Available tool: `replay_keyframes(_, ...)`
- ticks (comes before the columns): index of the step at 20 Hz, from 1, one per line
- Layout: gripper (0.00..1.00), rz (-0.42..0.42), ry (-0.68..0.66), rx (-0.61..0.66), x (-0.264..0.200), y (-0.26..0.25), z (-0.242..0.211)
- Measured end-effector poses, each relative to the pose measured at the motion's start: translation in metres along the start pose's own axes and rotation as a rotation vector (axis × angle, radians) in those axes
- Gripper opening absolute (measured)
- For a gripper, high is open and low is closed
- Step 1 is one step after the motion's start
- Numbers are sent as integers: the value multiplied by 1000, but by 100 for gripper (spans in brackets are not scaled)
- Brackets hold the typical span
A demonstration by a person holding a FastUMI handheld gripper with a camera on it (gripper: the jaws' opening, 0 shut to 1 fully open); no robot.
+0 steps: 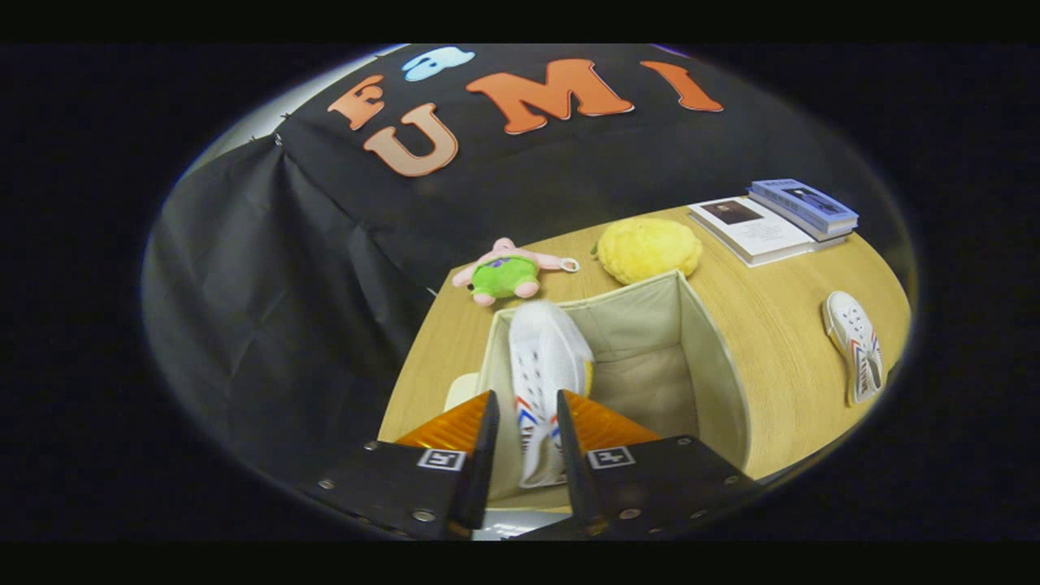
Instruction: Open the storage box then place both shoes into the box .Put the left shoe in first, then the right shoe, with the right side of both shoes facing outward in a uniform manner.
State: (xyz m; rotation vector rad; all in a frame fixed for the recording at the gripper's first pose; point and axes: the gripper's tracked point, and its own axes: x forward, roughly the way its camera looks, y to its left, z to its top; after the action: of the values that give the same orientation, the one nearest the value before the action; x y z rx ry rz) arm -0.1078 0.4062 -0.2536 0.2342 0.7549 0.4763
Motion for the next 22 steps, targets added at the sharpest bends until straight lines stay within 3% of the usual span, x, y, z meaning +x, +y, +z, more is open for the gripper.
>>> replay_keyframes(3, 99, -26, -52, -57, -11, -9, 16)
replay_keyframes(11, 99, -90, -134, -67, -39, -57, 48)
replay_keyframes(22, 98, -253, -179, 3, -75, -188, 72)
